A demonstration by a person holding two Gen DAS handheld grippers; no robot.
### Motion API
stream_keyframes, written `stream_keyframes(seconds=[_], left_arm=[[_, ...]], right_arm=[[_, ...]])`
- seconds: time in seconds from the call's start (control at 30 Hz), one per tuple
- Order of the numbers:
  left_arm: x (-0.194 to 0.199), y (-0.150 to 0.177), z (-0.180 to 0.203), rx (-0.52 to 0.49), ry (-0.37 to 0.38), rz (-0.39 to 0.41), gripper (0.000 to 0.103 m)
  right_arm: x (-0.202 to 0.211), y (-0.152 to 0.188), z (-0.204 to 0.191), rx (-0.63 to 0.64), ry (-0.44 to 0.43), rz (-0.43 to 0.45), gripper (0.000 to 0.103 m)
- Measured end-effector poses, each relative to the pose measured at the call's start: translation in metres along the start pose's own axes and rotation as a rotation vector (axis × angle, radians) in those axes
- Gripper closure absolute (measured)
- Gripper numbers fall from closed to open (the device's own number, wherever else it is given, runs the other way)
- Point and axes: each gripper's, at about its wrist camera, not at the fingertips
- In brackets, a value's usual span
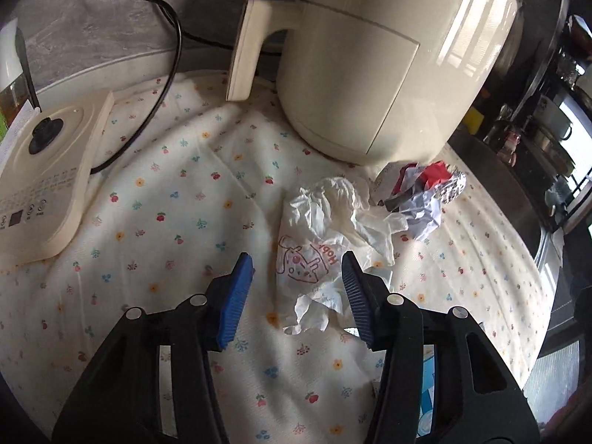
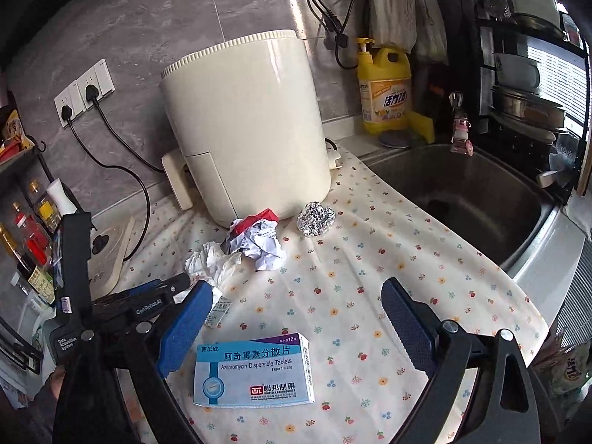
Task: Collect trash
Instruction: 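Grasp the white plastic bag with the left gripper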
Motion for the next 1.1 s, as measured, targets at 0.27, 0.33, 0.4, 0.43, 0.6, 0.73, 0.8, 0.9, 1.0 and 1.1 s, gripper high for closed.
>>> stream_keyframes(seconds=[0.27, 0.33, 0.4, 0.43, 0.6, 0.73, 0.8, 0.9, 1.0, 1.1], left_arm=[[-0.003, 0.007, 0.001, -0.051, -0.061, 0.0, 0.09], [0.005, 0.006, -0.004, -0.049, -0.043, 0.01, 0.096], [0.016, 0.006, -0.007, -0.059, -0.053, 0.041, 0.097], [0.023, 0.005, -0.01, -0.054, -0.049, 0.055, 0.097], [0.048, 0.004, -0.03, -0.017, -0.038, 0.111, 0.097], [0.068, 0.004, -0.047, 0.02, -0.031, 0.155, 0.097], [0.079, 0.007, -0.055, 0.03, -0.036, 0.176, 0.097], [0.091, 0.01, -0.066, 0.048, -0.057, 0.19, 0.097], [0.107, 0.013, -0.075, 0.065, -0.044, 0.225, 0.097], [0.118, 0.013, -0.079, 0.06, -0.077, 0.239, 0.097]], right_arm=[[-0.013, -0.002, -0.01, 0.012, -0.019, -0.019, 0.013], [-0.016, 0.0, -0.018, 0.021, -0.032, -0.025, 0.013], [-0.018, 0.002, -0.026, 0.034, -0.048, -0.03, 0.013], [-0.018, 0.003, -0.03, 0.039, -0.055, -0.033, 0.013], [-0.021, 0.007, -0.052, 0.067, -0.096, -0.048, 0.013], [-0.024, 0.011, -0.072, 0.098, -0.134, -0.065, 0.015], [-0.026, 0.014, -0.082, 0.115, -0.15, -0.075, 0.016], [-0.029, 0.019, -0.097, 0.137, -0.176, -0.093, 0.018], [-0.034, 0.024, -0.109, 0.158, -0.192, -0.111, 0.02], [-0.043, 0.027, -0.118, 0.168, -0.198, -0.136, 0.023]])
Point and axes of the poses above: each gripper's, at about its wrist camera, not at the fingertips, and x roughly against the way its jaws point, z to its right, y to its underside, and after that the axes turned 9 degrees about y, right-handed
